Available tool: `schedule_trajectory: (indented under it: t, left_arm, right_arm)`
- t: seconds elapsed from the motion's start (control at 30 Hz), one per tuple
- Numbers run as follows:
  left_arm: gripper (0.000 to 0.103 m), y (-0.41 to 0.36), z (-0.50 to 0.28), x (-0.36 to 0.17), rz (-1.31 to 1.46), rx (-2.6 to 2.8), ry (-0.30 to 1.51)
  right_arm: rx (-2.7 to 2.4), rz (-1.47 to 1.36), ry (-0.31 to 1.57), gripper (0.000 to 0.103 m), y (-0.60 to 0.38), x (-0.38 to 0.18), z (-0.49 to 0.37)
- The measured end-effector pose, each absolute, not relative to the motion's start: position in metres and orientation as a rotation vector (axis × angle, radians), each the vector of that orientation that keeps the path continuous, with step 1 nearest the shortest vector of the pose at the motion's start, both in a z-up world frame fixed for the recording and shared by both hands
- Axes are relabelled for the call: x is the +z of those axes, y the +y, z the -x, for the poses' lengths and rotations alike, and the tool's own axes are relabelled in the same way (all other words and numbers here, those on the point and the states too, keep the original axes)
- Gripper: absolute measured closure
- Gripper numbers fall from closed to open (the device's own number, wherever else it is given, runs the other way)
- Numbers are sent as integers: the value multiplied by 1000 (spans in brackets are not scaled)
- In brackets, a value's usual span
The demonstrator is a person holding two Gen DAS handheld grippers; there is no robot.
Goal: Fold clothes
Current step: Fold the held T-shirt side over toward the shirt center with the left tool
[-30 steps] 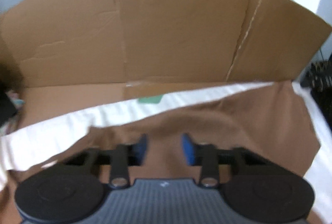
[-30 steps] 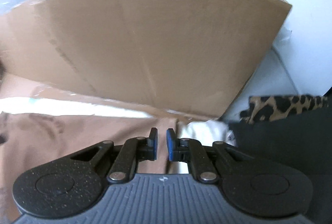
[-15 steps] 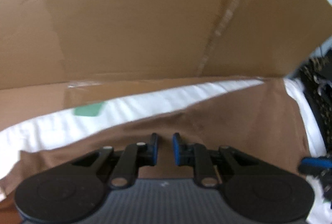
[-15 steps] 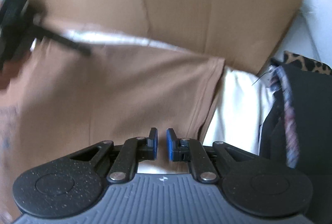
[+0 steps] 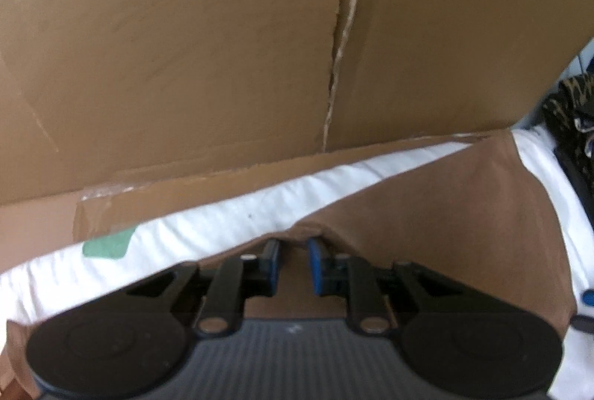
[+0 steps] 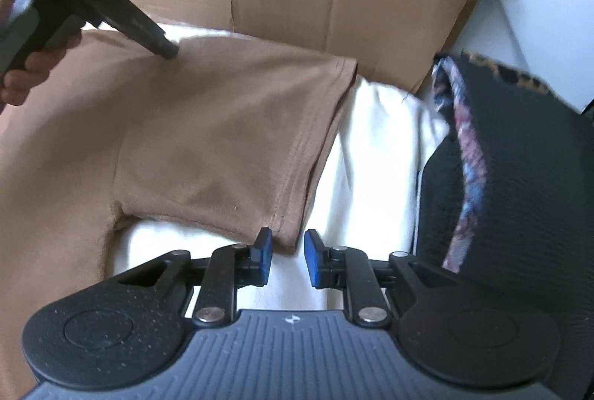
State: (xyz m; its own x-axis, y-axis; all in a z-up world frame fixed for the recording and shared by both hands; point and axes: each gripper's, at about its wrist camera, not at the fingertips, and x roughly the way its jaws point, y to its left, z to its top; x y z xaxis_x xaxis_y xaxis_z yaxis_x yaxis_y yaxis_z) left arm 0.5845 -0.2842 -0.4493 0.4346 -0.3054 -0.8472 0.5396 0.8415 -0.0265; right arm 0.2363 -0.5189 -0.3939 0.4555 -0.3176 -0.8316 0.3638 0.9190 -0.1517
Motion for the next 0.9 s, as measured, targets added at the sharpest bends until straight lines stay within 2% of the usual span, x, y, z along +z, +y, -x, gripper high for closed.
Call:
schedule_trajectory:
  t: [0.1, 0.5, 0.7, 0.9]
  left_arm:
    - [86, -284, -592, -450, -230, -528, 1002]
    - [85, -258, -590, -435, -236, -537, 982]
    - [85, -229, -597, -436, -291, -505, 990]
    - [92, -218, -608, -447, -318, -476, 1024]
  right_arm:
    - [-393, 14, 954, 79, -504, -382, -246]
    - [-334, -31, 954, 79, -493, -399, -308]
    - [-406, -48, 999, 79, -507, -412, -293]
    - [-443, 11, 1016, 79, -511, -420, -284]
